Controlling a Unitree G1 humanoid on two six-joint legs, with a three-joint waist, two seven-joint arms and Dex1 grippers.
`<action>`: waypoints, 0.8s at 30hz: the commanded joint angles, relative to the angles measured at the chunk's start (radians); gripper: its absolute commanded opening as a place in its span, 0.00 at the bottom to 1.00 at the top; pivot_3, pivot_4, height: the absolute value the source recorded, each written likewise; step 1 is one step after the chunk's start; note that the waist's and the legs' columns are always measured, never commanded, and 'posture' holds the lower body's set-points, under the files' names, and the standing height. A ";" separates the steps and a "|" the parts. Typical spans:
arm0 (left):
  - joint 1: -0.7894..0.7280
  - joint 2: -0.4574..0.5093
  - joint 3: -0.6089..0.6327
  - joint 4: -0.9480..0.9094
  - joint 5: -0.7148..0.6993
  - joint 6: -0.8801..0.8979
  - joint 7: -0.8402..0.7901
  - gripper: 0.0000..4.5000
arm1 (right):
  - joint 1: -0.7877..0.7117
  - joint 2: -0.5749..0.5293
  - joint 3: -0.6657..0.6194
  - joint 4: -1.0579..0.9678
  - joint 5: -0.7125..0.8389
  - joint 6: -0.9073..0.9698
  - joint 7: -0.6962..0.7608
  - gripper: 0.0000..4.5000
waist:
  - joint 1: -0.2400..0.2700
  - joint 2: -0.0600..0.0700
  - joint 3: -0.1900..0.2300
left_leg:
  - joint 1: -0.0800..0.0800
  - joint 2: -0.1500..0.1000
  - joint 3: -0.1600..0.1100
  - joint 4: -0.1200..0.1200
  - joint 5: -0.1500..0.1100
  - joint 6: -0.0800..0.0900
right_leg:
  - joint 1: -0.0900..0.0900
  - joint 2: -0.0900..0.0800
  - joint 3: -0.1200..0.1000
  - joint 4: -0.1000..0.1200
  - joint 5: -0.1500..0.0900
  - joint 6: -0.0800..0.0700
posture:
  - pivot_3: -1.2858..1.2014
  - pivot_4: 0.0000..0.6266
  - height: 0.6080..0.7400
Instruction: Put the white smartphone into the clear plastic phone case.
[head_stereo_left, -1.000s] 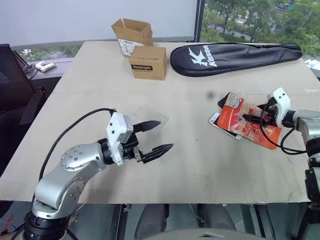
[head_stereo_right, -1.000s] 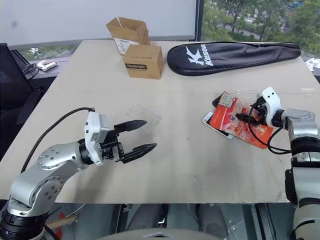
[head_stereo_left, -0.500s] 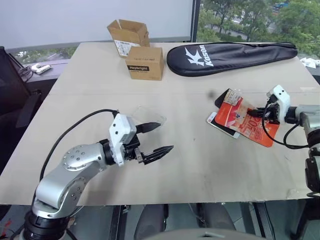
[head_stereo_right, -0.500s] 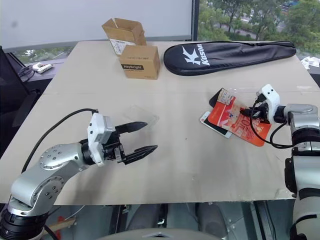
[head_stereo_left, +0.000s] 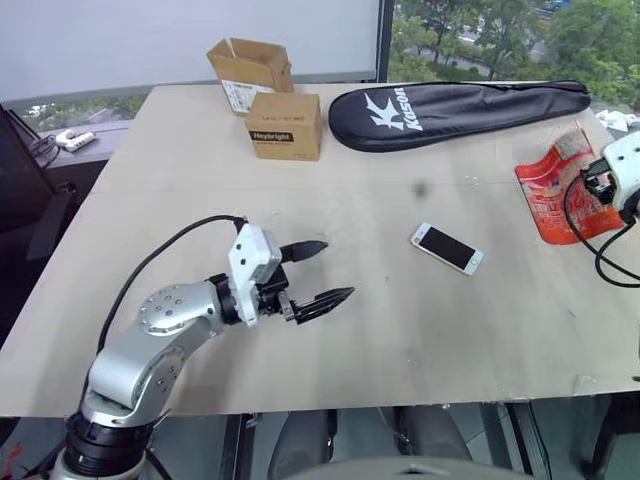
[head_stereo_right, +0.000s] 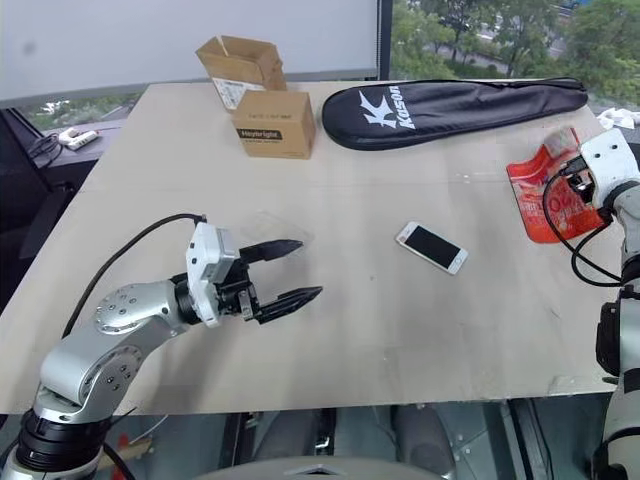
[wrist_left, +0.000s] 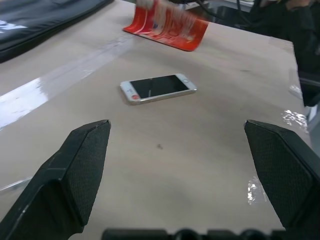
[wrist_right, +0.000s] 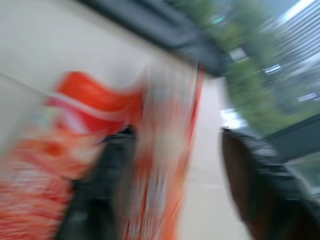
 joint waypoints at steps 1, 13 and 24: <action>0.000 -0.001 0.011 -0.019 0.008 -0.024 -0.001 1.00 | -0.071 -0.045 0.005 -0.022 -0.041 -0.116 -0.122 0.99 | 0.000 0.000 0.000 | 0.000 0.000 0.000 0.000 0.000 0.000 | 0.000 0.000 0.000 0.000 0.000 0.000 | 0.52 0.24 1.00; 0.012 -0.014 0.011 0.131 0.191 -0.123 0.064 1.00 | 0.194 0.150 -0.176 -0.487 0.504 0.218 0.827 0.99 | 0.020 -0.002 0.000 | 0.000 0.002 -0.006 -0.001 0.000 0.001 | 0.001 0.000 -0.003 0.000 0.001 0.002 | 0.52 0.24 1.00; -0.239 0.106 -0.019 0.681 0.276 -0.392 -0.335 1.00 | 0.848 0.195 -0.161 -1.471 0.765 0.704 0.740 0.99 | 0.040 -0.002 0.000 | -0.001 0.001 -0.006 -0.005 -0.001 0.001 | -0.002 0.001 -0.006 0.000 0.001 0.001 | 0.52 0.24 1.00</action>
